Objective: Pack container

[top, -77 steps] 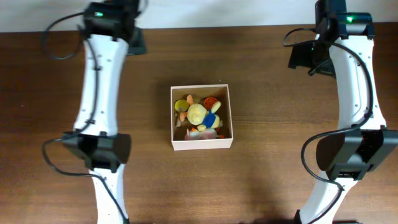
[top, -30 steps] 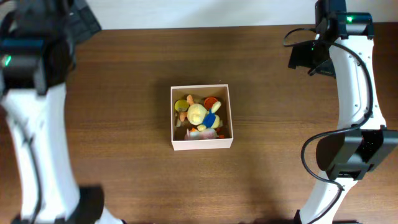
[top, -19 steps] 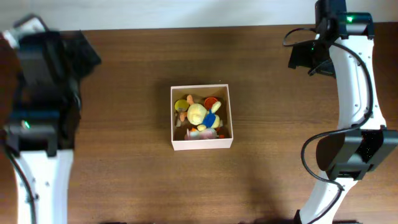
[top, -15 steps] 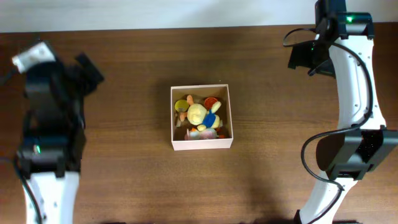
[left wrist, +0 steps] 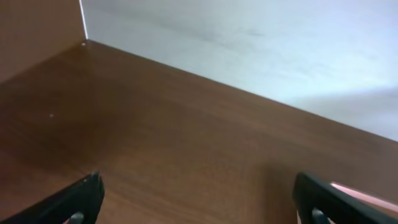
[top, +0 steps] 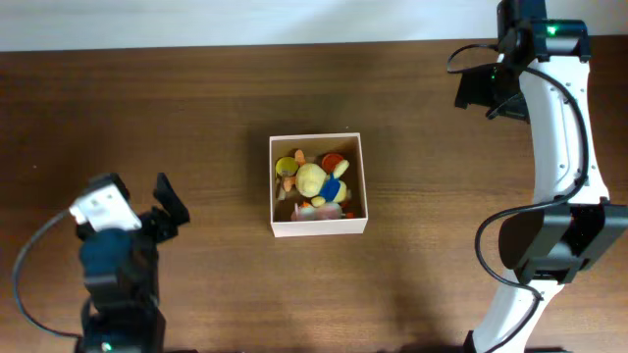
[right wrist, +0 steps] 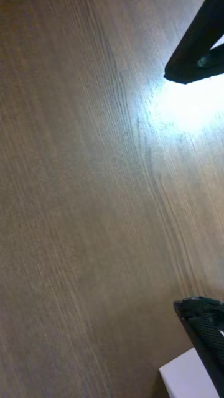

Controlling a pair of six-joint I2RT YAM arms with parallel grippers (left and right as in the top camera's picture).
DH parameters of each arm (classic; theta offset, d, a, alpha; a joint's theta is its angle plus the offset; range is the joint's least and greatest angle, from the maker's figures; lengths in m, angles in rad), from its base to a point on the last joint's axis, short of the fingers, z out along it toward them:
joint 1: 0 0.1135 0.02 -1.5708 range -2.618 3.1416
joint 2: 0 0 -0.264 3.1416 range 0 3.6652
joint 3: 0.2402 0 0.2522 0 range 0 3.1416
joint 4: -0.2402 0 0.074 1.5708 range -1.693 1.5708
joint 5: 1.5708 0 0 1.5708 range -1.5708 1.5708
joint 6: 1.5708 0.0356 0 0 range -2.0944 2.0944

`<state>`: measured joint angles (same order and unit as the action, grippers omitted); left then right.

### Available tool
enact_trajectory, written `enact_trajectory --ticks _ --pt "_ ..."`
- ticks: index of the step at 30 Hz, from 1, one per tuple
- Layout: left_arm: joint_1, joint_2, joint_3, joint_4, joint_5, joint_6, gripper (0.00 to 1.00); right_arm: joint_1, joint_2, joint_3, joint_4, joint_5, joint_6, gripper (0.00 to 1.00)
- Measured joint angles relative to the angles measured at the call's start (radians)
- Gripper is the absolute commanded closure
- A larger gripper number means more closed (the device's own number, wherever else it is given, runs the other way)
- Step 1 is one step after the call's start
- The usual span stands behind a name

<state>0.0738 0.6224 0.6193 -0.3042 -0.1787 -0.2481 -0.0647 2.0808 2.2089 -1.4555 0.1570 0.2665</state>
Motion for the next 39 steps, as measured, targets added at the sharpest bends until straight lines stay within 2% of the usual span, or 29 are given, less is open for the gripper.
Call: enact_trajectory --ticks 6,11,29,39 --pt "0.000 -0.180 -0.230 0.117 0.027 0.003 0.01 0.000 0.000 0.000 0.000 0.000 0.000 0.01" --pt "0.000 -0.300 -0.356 0.127 0.041 0.003 0.01 0.000 0.000 0.000 0.000 0.000 0.000 0.01" --pt "0.000 -0.536 -0.536 0.084 0.049 0.006 0.01 0.000 0.000 0.000 0.000 0.000 0.000 0.01" --pt "0.000 -0.567 -0.544 0.083 0.056 0.062 0.01 0.000 0.000 0.000 0.000 0.000 0.000 0.01"
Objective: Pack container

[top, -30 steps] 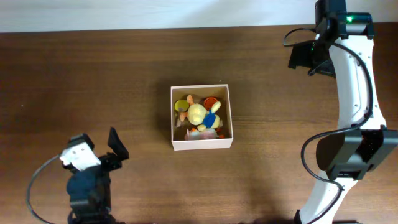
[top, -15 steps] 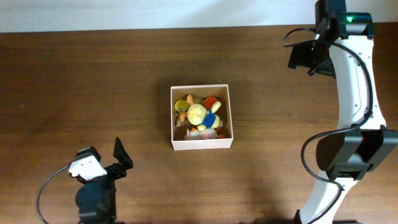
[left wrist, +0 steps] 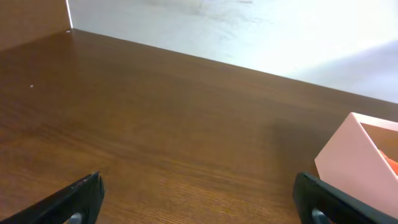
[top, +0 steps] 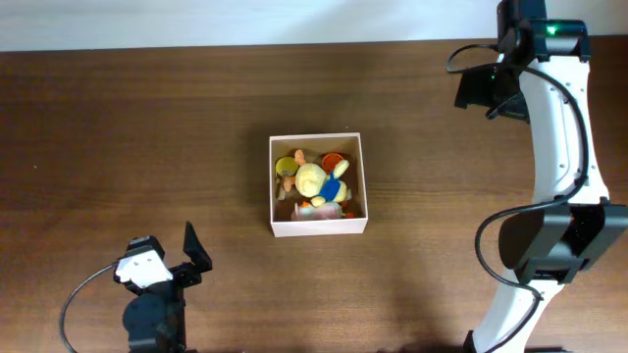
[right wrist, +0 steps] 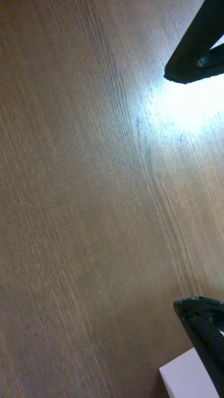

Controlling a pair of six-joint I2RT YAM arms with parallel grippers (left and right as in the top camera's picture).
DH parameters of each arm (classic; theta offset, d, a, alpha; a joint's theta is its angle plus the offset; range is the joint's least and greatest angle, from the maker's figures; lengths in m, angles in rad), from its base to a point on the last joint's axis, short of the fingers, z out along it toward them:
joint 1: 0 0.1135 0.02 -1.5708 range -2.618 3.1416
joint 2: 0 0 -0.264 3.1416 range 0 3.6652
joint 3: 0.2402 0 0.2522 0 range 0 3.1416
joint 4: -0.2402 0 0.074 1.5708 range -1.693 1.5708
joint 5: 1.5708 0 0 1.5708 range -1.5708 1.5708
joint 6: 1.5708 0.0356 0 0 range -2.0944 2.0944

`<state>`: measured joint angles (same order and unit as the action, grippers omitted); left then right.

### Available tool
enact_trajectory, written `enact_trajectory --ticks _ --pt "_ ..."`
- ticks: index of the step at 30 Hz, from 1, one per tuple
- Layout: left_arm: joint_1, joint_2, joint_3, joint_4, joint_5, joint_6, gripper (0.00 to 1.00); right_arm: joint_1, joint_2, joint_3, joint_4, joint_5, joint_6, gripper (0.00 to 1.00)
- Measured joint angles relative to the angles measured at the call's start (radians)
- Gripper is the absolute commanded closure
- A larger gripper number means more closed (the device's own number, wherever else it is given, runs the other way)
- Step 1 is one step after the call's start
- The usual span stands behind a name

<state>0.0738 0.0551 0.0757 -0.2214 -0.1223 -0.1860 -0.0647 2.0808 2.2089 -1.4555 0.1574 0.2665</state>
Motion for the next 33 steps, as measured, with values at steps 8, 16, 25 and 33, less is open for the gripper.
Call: enact_trajectory --ticks 8,16,25,33 --pt "0.000 -0.040 0.000 0.002 0.011 0.008 0.01 0.000 0.000 0.000 0.000 0.000 0.000 0.01" --pt "0.000 -0.040 0.000 0.002 0.012 0.011 0.01 0.000 0.000 0.000 0.000 0.000 -0.001 0.01" --pt "0.000 -0.040 0.000 0.002 0.014 0.011 0.01 0.000 0.000 0.000 0.000 0.000 0.000 0.01" --pt "0.000 -0.040 0.000 0.002 0.014 0.011 0.01 0.000 0.000 0.000 0.000 0.000 0.000 0.01"
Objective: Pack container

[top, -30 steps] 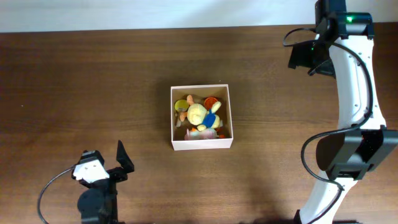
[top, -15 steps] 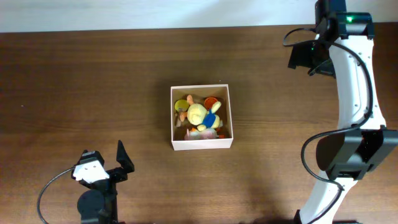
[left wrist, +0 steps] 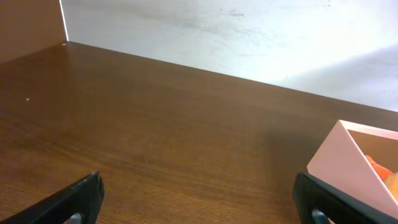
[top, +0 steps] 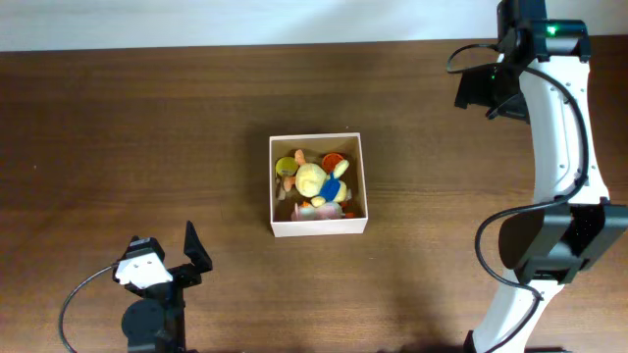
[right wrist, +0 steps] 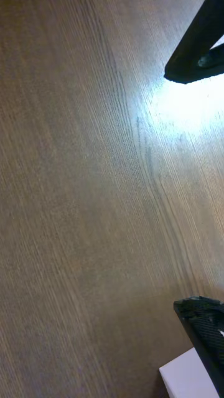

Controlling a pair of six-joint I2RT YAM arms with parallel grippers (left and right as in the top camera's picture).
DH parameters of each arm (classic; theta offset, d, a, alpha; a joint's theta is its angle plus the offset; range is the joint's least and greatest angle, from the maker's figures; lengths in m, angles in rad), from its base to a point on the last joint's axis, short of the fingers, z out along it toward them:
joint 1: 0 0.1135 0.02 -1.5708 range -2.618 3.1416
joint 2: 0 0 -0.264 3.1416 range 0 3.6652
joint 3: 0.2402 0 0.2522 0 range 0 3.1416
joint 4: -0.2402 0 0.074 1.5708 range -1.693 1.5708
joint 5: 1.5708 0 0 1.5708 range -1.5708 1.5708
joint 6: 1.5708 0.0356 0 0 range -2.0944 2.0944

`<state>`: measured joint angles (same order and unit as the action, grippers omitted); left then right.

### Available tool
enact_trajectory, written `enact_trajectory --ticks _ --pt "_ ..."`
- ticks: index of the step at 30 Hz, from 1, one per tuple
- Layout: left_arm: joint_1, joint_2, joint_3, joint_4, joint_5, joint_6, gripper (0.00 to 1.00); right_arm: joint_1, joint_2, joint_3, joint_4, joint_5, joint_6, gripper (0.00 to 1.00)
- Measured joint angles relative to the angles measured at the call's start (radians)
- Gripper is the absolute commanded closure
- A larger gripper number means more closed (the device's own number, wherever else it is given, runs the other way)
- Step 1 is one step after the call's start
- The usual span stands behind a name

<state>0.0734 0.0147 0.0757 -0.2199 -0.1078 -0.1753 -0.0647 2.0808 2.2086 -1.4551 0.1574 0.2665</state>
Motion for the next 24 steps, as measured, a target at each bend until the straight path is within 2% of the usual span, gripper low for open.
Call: enact_trajectory --ticks 18,24 --pt "0.000 0.000 0.000 0.000 0.000 0.000 0.01 0.000 0.000 0.000 0.008 -0.012 0.000 0.01" --pt "0.000 0.000 0.000 0.000 0.000 0.000 0.01 0.014 -0.029 0.000 0.066 -0.046 0.000 0.01"
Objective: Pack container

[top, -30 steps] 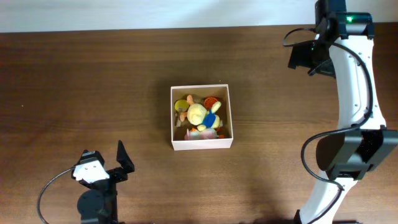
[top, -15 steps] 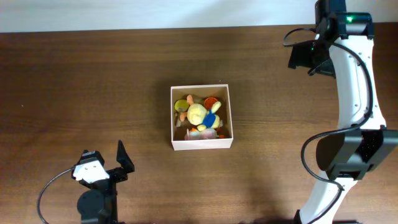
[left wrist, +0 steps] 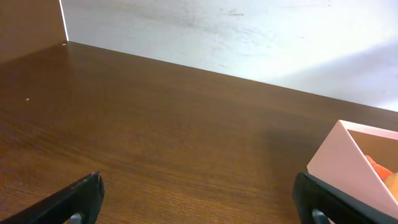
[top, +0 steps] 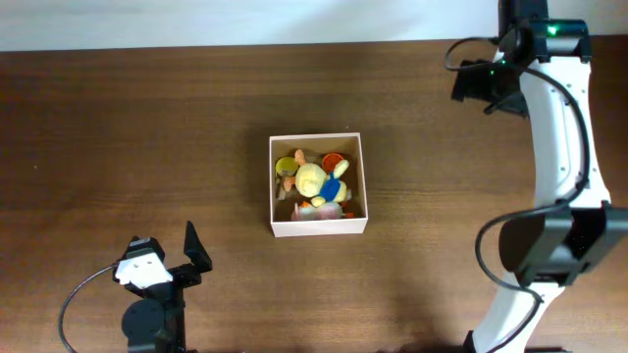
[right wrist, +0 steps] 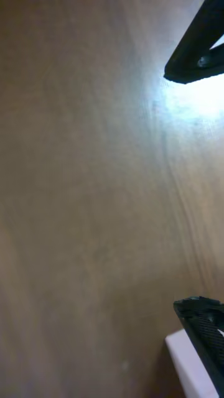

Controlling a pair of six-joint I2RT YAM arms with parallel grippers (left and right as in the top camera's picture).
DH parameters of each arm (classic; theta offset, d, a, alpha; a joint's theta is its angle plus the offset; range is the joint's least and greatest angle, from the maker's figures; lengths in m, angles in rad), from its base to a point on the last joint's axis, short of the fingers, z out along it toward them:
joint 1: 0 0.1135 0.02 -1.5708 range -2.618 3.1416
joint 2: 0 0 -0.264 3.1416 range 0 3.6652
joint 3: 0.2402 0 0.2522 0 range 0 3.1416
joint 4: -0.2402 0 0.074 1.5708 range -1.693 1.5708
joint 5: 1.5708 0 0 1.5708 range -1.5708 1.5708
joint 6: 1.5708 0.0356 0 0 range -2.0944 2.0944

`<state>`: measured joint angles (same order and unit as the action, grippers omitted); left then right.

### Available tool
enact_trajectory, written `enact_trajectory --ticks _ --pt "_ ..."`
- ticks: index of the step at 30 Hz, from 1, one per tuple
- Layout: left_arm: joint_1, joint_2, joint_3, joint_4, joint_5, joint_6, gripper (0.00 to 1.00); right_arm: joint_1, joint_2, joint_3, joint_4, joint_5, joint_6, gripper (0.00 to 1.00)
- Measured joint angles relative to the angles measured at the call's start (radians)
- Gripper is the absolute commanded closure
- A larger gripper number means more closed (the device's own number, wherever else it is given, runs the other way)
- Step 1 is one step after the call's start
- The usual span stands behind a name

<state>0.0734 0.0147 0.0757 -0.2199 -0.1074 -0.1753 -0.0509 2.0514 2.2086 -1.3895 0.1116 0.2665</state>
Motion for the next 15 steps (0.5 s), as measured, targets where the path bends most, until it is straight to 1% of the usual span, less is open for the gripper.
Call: enact_trajectory --ticks 4,6,9,11,15 --pt "0.000 0.000 0.000 0.000 0.000 0.000 0.01 0.032 -0.129 -0.001 0.034 0.024 0.000 0.01" --pt "0.000 0.000 0.000 0.000 0.000 0.000 0.01 0.045 -0.227 -0.013 0.043 0.039 -0.002 0.01" --pt "0.000 0.000 0.000 0.000 0.000 0.000 0.01 0.050 -0.405 -0.085 0.082 0.058 -0.005 0.01" --pt "0.000 0.000 0.000 0.000 0.000 0.000 0.01 0.050 -0.534 -0.187 0.171 0.076 -0.004 0.01" --pt "0.000 0.000 0.000 0.000 0.000 0.000 0.01 0.050 -0.769 -0.468 0.356 0.097 -0.005 0.01"
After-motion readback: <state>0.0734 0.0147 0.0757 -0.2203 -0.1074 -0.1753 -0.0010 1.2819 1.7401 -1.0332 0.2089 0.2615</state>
